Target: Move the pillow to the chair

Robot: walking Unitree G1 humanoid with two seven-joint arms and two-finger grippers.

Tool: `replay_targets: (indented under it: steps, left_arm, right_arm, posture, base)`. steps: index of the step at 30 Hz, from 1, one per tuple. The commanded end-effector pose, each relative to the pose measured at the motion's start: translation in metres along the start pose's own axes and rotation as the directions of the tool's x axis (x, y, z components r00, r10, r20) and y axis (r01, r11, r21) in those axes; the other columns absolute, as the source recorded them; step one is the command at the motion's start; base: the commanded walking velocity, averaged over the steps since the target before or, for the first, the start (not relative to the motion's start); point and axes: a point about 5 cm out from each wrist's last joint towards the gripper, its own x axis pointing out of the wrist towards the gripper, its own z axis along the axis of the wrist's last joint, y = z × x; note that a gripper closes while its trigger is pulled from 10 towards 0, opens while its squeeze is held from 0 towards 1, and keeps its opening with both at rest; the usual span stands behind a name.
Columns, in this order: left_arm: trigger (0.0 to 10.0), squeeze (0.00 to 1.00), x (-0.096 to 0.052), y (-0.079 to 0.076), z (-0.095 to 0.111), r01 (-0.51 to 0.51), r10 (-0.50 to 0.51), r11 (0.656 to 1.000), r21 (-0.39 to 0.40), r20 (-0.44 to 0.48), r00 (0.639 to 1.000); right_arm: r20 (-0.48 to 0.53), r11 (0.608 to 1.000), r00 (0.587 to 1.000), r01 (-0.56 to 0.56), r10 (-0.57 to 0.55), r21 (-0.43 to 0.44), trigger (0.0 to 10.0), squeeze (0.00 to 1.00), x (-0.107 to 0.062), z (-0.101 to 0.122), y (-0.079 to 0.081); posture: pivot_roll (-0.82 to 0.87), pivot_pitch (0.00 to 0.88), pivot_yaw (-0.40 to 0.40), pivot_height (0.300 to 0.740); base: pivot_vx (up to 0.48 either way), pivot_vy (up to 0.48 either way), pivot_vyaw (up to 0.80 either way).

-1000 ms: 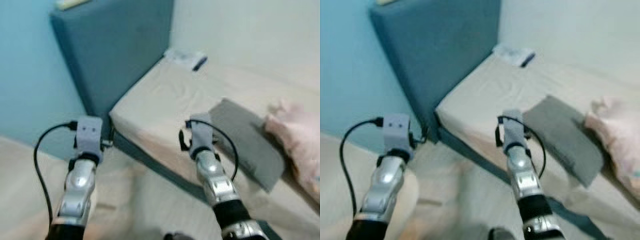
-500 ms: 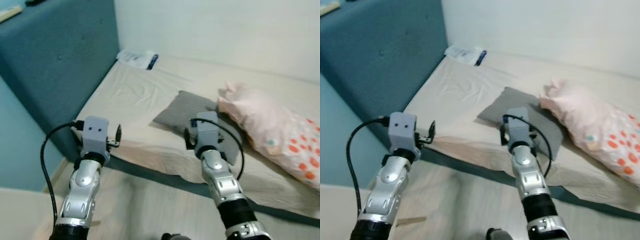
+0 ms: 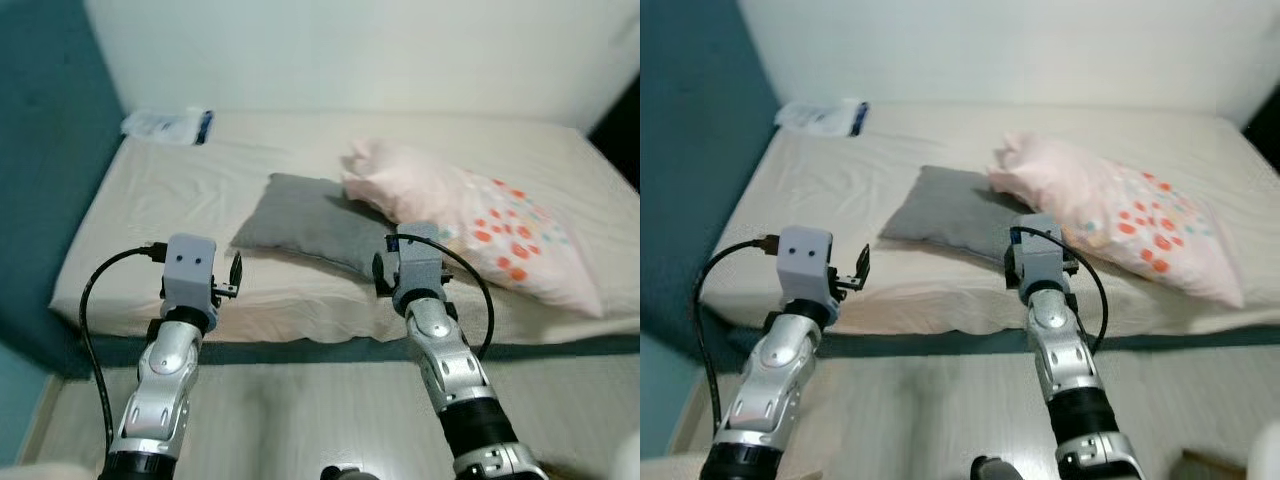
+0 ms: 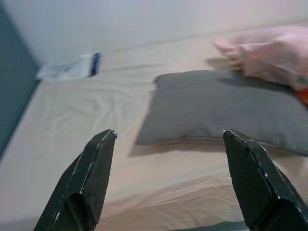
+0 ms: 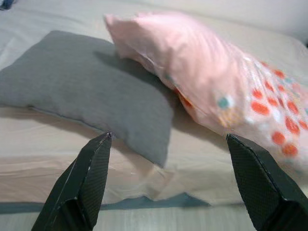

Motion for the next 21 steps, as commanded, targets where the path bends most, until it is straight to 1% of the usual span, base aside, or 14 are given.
replay_targets:
  steps: [1, 13, 17, 21]
  left_arm:
    - [10.0, 0.0, -0.0015, -0.0001, -0.0028, 0.009, -0.009, 1.0, -0.011, -0.015, 1.0]
    - [10.0, 0.0, -0.0032, -0.0002, -0.0026, 0.01, -0.01, 0.999, -0.036, -0.02, 1.0]
    - [10.0, 0.0, -0.0038, -0.0007, -0.0023, 0.011, -0.012, 0.999, -0.041, -0.02, 1.0]
    - [10.0, 0.0, -0.004, -0.0015, -0.002, 0.018, -0.019, 0.998, -0.053, -0.017, 1.0]
  right_arm:
    - [-0.029, 1.0, 1.0, 0.006, -0.006, 0.008, 10.0, 0.0, -0.0018, -0.0072, -0.0022]
    - [-0.031, 1.0, 1.0, 0.005, -0.004, 0.008, 10.0, 0.0, -0.0029, -0.0073, -0.003]
    - [-0.042, 0.999, 0.999, -0.005, 0.007, 0.041, 10.0, 0.0, -0.0034, -0.0089, -0.0028]
    - [-0.062, 0.998, 0.998, -0.017, 0.02, 0.055, 10.0, 0.0, -0.0034, -0.0114, -0.0022]
  posture:
    - [0.03, 0.158, -0.026, 0.731]
    - [0.03, 0.161, -0.027, 0.731]
    - [0.03, 0.161, -0.026, 0.731]
    - [0.03, 0.163, -0.027, 0.731]
  base:
    - [0.0, 0.0, -0.8]
    - [0.0, 0.0, -0.8]
    - [0.0, 0.0, -0.79]
    - [0.0, 0.0, 0.0]
